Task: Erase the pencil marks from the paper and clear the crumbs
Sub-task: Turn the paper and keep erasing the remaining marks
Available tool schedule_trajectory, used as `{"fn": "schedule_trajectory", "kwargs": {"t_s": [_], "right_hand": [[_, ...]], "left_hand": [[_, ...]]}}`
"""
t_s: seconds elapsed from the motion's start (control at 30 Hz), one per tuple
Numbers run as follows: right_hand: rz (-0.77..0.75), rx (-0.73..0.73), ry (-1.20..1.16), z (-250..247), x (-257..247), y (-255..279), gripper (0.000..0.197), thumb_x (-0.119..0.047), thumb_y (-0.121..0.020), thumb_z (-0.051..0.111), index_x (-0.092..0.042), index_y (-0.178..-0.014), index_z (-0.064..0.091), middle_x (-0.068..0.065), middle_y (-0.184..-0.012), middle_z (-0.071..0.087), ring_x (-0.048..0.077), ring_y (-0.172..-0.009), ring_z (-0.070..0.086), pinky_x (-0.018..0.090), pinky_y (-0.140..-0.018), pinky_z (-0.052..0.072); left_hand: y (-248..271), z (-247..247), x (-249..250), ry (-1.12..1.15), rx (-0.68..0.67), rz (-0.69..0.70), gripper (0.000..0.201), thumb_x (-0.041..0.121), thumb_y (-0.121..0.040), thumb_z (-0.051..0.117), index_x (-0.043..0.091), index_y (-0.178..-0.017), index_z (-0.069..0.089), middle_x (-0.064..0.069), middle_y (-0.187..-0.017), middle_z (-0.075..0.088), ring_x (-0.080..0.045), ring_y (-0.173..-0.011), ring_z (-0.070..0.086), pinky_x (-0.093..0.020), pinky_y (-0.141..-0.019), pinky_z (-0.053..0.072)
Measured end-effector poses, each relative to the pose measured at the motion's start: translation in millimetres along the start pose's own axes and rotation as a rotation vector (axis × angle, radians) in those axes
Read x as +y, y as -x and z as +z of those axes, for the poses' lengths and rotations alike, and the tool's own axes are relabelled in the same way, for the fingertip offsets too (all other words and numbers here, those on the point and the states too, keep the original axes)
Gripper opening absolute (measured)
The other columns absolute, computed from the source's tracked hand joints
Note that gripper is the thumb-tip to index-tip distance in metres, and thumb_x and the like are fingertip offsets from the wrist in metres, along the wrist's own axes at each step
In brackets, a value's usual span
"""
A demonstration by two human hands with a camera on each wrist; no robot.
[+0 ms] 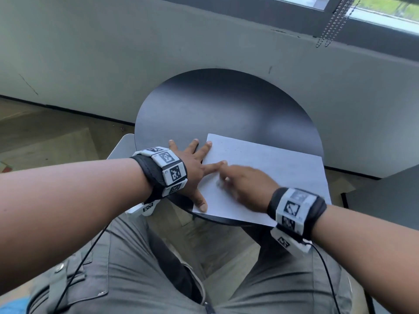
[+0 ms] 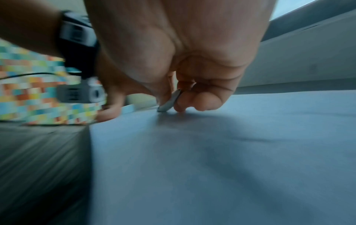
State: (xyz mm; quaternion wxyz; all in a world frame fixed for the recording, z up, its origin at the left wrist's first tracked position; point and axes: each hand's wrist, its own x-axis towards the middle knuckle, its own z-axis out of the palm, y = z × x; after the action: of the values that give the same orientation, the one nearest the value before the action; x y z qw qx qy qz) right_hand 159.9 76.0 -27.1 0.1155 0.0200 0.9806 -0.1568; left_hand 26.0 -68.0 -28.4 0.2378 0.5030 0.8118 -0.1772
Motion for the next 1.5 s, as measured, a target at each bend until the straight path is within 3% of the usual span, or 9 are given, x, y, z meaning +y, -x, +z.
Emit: {"fn": "schedule_trajectory", "kwargs": {"t_s": [0.1, 0.27, 0.43, 0.6, 0.8, 1.0, 1.17, 1.33, 1.5], "right_hand": [[0.162, 0.102, -0.019, -9.3, 14.8, -8.7, 0.019, -0.036, -0.099, 0.043, -0.017, -0.101, 0.045, 0.008, -0.100, 0.061, 0.032, -0.091, 0.056, 0.040, -0.077, 0.047], [-0.099, -0.054, -0.021, 12.4, -21.0, 16.1, 0.005, -0.027, -0.096, 0.045, -0.022, -0.097, 0.045, 0.003, -0.095, 0.058, 0.028, -0.087, 0.055, 0.042, -0.072, 0.046], [0.161, 0.097, -0.009, -7.7, 5.3, -12.7, 0.016, -0.035, -0.099, 0.042, -0.019, -0.102, 0.045, 0.007, -0.102, 0.060, 0.031, -0.092, 0.055, 0.038, -0.073, 0.044], [-0.116, -0.088, 0.007, 13.2, -22.7, 21.1, 0.012, -0.029, -0.096, 0.038, -0.020, -0.103, 0.045, 0.004, -0.096, 0.055, 0.030, -0.088, 0.053, 0.044, -0.072, 0.045], [0.128, 0.023, -0.029, -7.1, 11.9, 1.9, 0.018, -0.040, -0.099, 0.043, -0.022, -0.100, 0.045, 0.004, -0.098, 0.061, 0.029, -0.090, 0.055, 0.041, -0.078, 0.047], [0.105, 0.038, -0.049, -5.4, 6.8, 7.5, 0.018, -0.039, -0.100, 0.041, -0.022, -0.098, 0.042, 0.001, -0.092, 0.057, 0.027, -0.085, 0.052, 0.041, -0.075, 0.046], [-0.120, -0.111, 0.036, 10.0, -12.6, 35.1, 0.011, -0.034, -0.098, 0.041, -0.023, -0.096, 0.044, 0.000, -0.089, 0.053, 0.026, -0.081, 0.050, 0.044, -0.070, 0.045], [0.076, 0.036, -0.036, -2.7, 5.4, 17.9, 0.018, -0.040, -0.100, 0.040, -0.022, -0.096, 0.041, 0.001, -0.093, 0.058, 0.027, -0.086, 0.053, 0.041, -0.075, 0.046], [-0.048, -0.070, -0.008, 14.2, -22.5, 39.4, 0.008, -0.029, -0.097, 0.043, -0.023, -0.093, 0.040, 0.001, -0.088, 0.052, 0.028, -0.080, 0.050, 0.045, -0.070, 0.045]], "left_hand": [[0.5, -1.4, 0.8, -0.009, -0.009, -0.009, 0.132, 0.095, -0.053, 0.063, 0.058, -0.147, -0.022, -0.004, -0.165, -0.028, -0.037, -0.153, -0.018, -0.084, -0.104, 0.009], [1.4, -2.6, 1.7, 0.000, -0.018, -0.010, 0.133, 0.094, -0.053, 0.064, 0.058, -0.146, -0.023, -0.003, -0.164, -0.032, -0.037, -0.153, -0.020, -0.084, -0.106, 0.008], [2.4, -2.5, 1.9, 0.000, -0.014, -0.013, 0.133, 0.094, -0.053, 0.064, 0.057, -0.148, -0.021, -0.004, -0.164, -0.030, -0.038, -0.153, -0.019, -0.082, -0.105, 0.014], [1.4, -2.2, 3.0, -0.007, -0.019, -0.015, 0.134, 0.095, -0.052, 0.063, 0.058, -0.146, -0.024, -0.004, -0.163, -0.033, -0.038, -0.152, -0.020, -0.082, -0.106, 0.014], [2.3, -8.3, 7.0, 0.025, -0.040, -0.027, 0.135, 0.093, -0.052, 0.067, 0.057, -0.148, -0.021, -0.004, -0.164, -0.030, -0.039, -0.153, -0.017, -0.080, -0.108, 0.016], [2.1, 0.2, 9.6, 0.064, 0.002, -0.031, 0.129, 0.097, -0.055, 0.059, 0.056, -0.149, -0.019, 0.004, -0.164, -0.032, -0.038, -0.152, -0.018, -0.079, -0.107, 0.018], [0.7, -0.8, 11.6, 0.040, -0.002, -0.038, 0.131, 0.096, -0.055, 0.060, 0.055, -0.150, -0.021, 0.002, -0.163, -0.033, -0.041, -0.152, -0.017, -0.080, -0.105, 0.022], [-1.5, -5.9, 15.7, 0.018, -0.022, -0.055, 0.132, 0.094, -0.054, 0.064, 0.056, -0.148, -0.022, -0.003, -0.164, -0.031, -0.045, -0.151, -0.014, -0.084, -0.104, 0.011], [-2.2, -8.1, 19.3, 0.009, -0.039, -0.066, 0.134, 0.095, -0.053, 0.063, 0.056, -0.147, -0.025, -0.005, -0.163, -0.032, -0.047, -0.151, -0.016, -0.086, -0.103, 0.009]]}}
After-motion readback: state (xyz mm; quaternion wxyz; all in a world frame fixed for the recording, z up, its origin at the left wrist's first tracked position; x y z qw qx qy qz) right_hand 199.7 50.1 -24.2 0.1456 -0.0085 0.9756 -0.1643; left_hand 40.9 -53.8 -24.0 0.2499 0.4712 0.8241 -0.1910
